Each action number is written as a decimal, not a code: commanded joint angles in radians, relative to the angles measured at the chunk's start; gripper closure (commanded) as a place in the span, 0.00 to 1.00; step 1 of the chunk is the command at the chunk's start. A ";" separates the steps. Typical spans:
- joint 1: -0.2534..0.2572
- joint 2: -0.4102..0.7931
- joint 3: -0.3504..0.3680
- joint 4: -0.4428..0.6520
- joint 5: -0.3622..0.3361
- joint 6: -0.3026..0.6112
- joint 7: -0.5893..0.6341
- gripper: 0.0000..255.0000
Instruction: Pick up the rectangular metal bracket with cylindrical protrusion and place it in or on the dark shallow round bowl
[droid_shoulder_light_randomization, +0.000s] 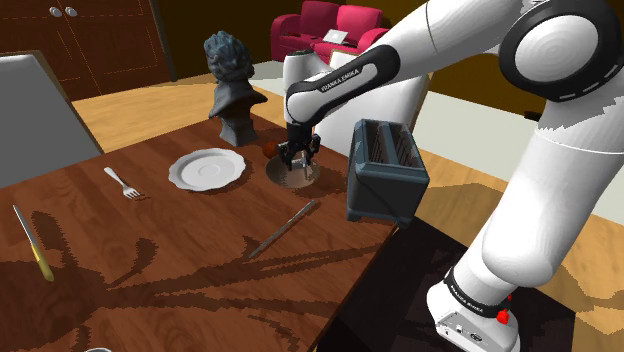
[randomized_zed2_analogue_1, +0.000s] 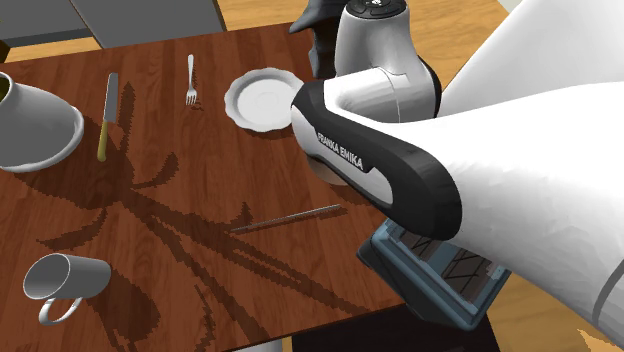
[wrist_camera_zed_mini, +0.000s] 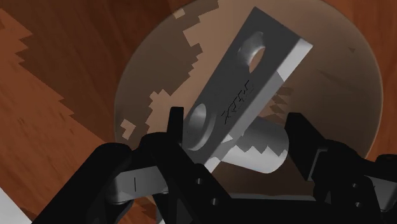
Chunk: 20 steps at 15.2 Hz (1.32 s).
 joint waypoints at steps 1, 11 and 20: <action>0.000 0.000 0.000 0.000 0.000 0.000 0.000 1.00; 0.000 -0.031 0.002 0.031 0.007 -0.062 -0.005 0.00; 0.001 -0.055 0.003 0.064 0.013 -0.118 -0.008 0.00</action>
